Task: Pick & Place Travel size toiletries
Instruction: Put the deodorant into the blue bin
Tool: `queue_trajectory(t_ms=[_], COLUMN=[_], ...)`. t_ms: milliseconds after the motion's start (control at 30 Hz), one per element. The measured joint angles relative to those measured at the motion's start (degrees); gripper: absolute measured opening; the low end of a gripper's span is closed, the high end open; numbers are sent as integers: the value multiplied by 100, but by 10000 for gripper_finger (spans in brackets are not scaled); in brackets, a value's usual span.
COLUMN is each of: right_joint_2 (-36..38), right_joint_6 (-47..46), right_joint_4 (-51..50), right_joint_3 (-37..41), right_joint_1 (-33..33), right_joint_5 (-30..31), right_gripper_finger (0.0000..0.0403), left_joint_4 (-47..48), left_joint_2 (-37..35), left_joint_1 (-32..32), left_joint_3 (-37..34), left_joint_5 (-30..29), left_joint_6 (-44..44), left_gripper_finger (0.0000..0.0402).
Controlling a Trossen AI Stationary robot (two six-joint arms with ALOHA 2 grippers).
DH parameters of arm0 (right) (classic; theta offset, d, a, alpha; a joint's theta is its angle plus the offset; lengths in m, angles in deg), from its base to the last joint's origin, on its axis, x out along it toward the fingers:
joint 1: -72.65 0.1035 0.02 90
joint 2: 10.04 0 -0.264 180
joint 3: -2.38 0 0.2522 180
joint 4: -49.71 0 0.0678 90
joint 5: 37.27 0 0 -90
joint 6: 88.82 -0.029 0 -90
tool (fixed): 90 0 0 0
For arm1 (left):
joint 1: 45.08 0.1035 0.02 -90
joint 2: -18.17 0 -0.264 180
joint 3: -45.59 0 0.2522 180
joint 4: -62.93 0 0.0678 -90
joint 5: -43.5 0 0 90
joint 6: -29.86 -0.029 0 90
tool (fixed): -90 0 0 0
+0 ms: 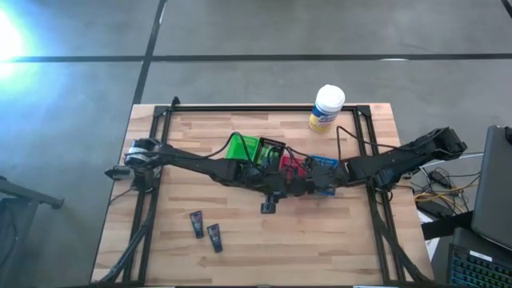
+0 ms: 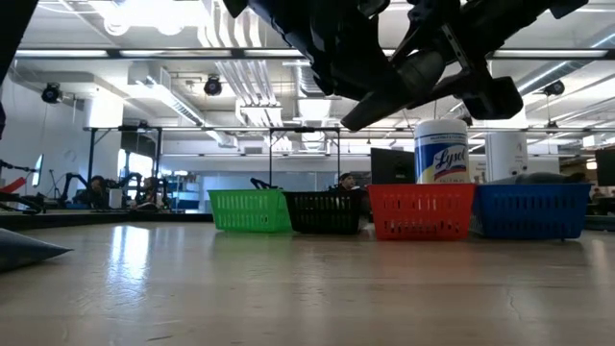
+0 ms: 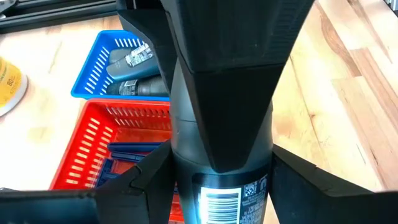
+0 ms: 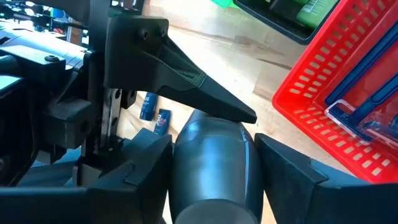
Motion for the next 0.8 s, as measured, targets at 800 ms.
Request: queue_trajectory(t_ms=[800], right_joint_2=[-1], right_joint_6=[-297], right_joint_4=[-20], right_joint_3=[11], right_joint_1=[4], right_joint_5=[73], right_gripper_finger=[254], left_joint_4=[10], left_joint_2=[0], left_joint_1=[1], left_joint_3=[-5], left_joint_5=[-230], left_joint_6=[-101], left_gripper_finger=[212])
